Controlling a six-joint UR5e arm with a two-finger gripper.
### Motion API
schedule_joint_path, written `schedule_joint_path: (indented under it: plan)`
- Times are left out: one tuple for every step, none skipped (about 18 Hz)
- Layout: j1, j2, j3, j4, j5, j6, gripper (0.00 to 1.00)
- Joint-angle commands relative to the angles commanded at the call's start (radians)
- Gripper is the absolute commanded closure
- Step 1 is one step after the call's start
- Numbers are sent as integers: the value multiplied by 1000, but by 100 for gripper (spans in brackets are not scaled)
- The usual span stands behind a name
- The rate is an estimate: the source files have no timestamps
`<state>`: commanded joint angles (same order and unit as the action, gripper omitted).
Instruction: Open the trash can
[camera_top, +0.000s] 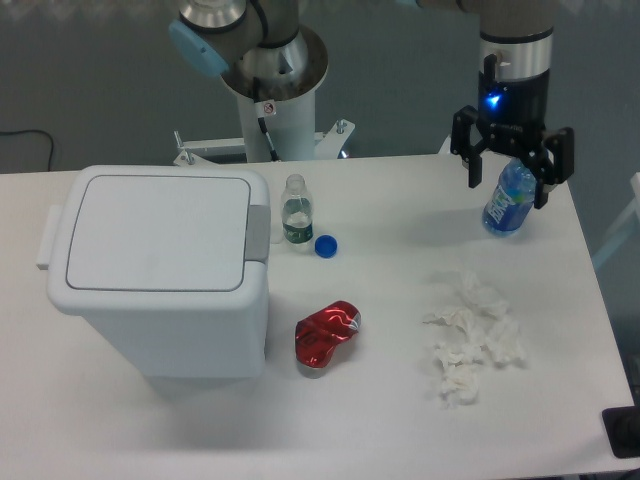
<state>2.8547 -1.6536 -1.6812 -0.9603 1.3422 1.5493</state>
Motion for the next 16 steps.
schedule_joint_path:
  plan:
    - [0, 0, 0, 0, 0, 0, 0]
    - [0, 0, 0, -2, 0, -2, 0]
    - [0, 0, 2, -2, 0, -2, 0]
    - [0, 0, 2, -2, 0, -2, 0]
    - [0, 0, 2, -2, -2, -8, 0]
    - [0, 0, 2, -2, -2, -26, 0]
    - [0, 0, 2, -2, -3, -47, 0]
    - [0, 0, 3, 0, -3, -66, 0]
    - [-2, -2, 6, -2, -3, -77, 0]
    - [-2, -2, 11, -2, -5, -86, 0]
    - [-3, -3, 15, -2, -6, -90, 0]
    - [-5, -3, 17, -2, -5, -92, 0]
    - [-6, -3, 20, -2, -6, -97, 0]
    - [-9, -5, 24, -2, -8, -104, 0]
    - [-11, -6, 32, -2, -12, -113, 0]
    - [-12, -9, 37, -2, -23, -129, 0]
